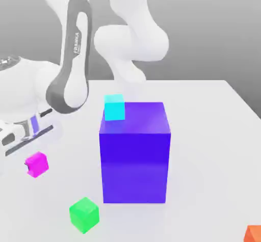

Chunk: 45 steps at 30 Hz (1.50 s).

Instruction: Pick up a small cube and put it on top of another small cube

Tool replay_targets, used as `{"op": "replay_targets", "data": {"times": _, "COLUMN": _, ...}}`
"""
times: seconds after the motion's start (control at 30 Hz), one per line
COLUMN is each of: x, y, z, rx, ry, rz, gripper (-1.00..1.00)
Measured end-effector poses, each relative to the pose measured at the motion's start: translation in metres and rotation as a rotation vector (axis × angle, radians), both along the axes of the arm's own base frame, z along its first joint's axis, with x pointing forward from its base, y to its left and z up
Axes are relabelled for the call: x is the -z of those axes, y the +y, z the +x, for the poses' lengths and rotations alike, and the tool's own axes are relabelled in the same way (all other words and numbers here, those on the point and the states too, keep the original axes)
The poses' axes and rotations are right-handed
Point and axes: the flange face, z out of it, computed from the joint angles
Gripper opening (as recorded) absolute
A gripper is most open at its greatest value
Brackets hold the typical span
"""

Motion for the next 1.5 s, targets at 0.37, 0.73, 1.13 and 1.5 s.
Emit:
{"op": "replay_targets", "data": {"times": 0.37, "x": -0.006, "y": 0.036, "z": 0.034, "rx": -0.358, "ry": 0.006, "rz": 0.017, "gripper": -1.0}}
{"op": "replay_targets", "data": {"times": 0.73, "x": -0.023, "y": 0.078, "z": 0.068, "rx": -0.721, "ry": -0.012, "rz": 0.021, "gripper": -1.0}}
{"op": "replay_targets", "data": {"times": 1.13, "x": -0.055, "y": 0.139, "z": 0.105, "rx": -1.138, "ry": -0.067, "rz": 0.009, "gripper": -1.0}}
{"op": "replay_targets", "data": {"times": 1.5, "x": -0.005, "y": 0.146, "z": 0.111, "rx": -1.199, "ry": -0.082, "rz": 0.0, "gripper": -1.0}}
